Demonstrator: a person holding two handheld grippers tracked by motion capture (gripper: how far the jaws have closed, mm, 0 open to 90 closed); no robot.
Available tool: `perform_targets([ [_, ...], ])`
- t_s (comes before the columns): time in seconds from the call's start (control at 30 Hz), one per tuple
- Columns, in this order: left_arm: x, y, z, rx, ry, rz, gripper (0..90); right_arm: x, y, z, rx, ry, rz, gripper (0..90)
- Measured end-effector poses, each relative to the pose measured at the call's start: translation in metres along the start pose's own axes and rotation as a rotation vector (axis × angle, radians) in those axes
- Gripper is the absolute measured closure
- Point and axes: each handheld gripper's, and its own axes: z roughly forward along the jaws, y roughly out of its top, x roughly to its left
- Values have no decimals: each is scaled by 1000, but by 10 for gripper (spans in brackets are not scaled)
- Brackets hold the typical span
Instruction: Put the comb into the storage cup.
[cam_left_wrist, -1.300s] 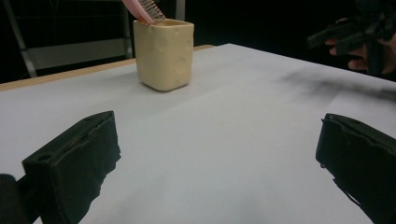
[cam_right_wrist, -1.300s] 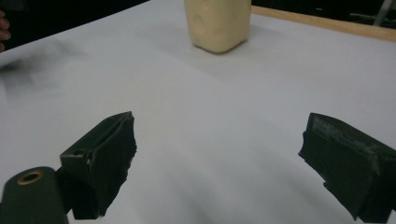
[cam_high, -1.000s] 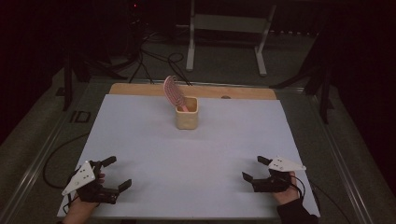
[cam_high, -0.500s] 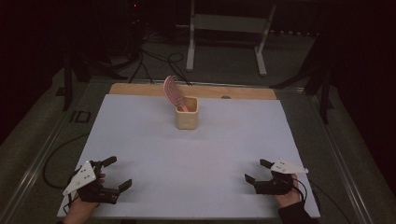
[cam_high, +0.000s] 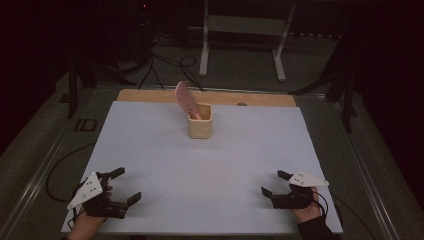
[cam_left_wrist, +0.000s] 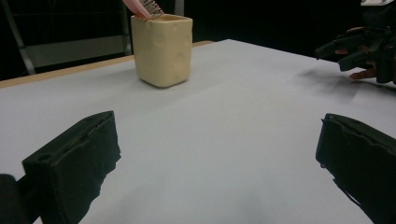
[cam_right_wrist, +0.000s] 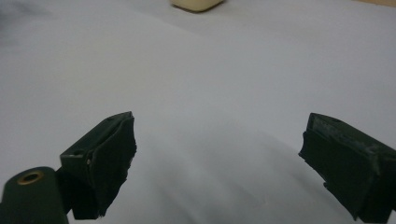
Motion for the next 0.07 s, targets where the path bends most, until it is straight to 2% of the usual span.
perform_targets([
  [0.07,0,0,0,-1,0,-1,0,0,0,0,4,1,-2,98],
])
